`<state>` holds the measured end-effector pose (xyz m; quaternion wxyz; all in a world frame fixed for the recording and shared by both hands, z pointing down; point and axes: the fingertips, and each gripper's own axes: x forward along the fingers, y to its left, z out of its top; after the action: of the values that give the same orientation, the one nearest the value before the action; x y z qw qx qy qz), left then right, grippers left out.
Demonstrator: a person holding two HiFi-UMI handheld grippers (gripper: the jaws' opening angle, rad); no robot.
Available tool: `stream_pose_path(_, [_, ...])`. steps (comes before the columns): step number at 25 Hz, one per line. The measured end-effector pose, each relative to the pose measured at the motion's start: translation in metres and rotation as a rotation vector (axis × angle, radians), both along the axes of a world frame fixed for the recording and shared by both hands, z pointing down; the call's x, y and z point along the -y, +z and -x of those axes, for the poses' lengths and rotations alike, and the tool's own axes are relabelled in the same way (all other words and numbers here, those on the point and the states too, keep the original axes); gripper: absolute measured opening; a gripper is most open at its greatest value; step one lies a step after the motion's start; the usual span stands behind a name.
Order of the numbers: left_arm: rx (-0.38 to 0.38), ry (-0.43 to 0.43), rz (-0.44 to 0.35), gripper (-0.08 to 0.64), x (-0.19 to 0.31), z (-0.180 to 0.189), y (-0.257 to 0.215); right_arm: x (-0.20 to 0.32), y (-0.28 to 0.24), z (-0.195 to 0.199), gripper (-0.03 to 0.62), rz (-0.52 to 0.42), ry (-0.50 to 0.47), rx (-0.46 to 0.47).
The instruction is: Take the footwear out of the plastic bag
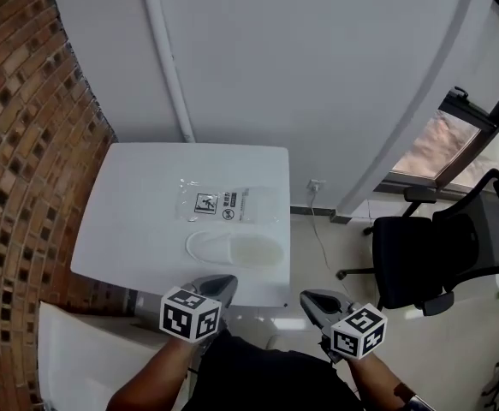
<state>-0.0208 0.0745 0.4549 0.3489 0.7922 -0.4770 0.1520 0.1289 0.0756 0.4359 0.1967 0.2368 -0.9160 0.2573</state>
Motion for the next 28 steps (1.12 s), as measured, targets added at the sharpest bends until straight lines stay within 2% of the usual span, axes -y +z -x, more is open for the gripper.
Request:
stream_pose_path(5, [0.017,-0.054,-0.040,0.006,-0.038,-0.047,-0.017,-0.026,-0.010,-0.028,0.000,-0.023,-0.063,0.034])
stream_pose_path(10, [0.052,-0.109,-0.040,0.006,-0.078,-0.066,-0.021,-0.060,-0.002,-0.043,0.000,0.004,-0.132,0.056])
stream_pose_path(14, [0.074,-0.144,-0.019,0.006,-0.106,-0.059,-0.020,-0.073,-0.013,-0.041,0.000,0.030,-0.138,0.134])
stream_pose_path(16, [0.078,-0.159,-0.021,0.006,-0.113,-0.055,-0.024,-0.078,-0.023,-0.040,0.000,0.004,-0.148,0.150])
stream_pose_path(19, [0.087,-0.164,-0.039,0.006,-0.116,-0.049,-0.031,-0.080,-0.034,-0.039,0.000,-0.038,-0.132,0.152])
stream_pose_path(23, [0.093,-0.156,-0.059,0.006,-0.122,-0.038,-0.036,-0.081,-0.038,-0.032,0.002,-0.046,-0.065,0.162])
stream_pose_path(28, [0.099,-0.131,-0.066,0.006,-0.134,-0.012,-0.037,-0.100,-0.042,-0.008,0.002,-0.074,-0.044,0.126])
